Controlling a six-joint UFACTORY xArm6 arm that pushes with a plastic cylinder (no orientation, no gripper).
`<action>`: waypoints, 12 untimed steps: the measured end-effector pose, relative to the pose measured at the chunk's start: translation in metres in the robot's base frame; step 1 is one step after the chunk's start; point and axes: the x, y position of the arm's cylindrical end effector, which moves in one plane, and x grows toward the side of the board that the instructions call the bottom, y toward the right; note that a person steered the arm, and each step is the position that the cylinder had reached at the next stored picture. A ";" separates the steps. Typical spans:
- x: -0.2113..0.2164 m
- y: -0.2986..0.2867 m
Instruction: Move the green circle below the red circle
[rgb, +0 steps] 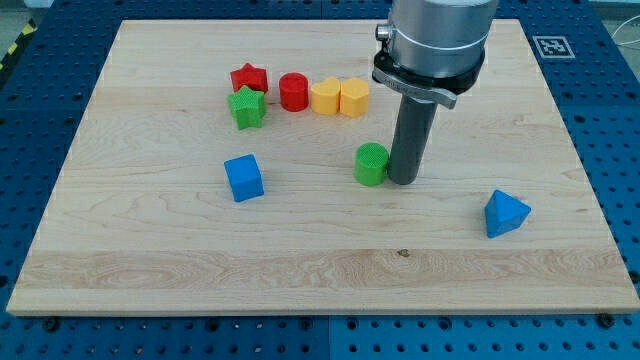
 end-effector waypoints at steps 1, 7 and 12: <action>0.011 0.000; -0.066 -0.092; -0.069 -0.097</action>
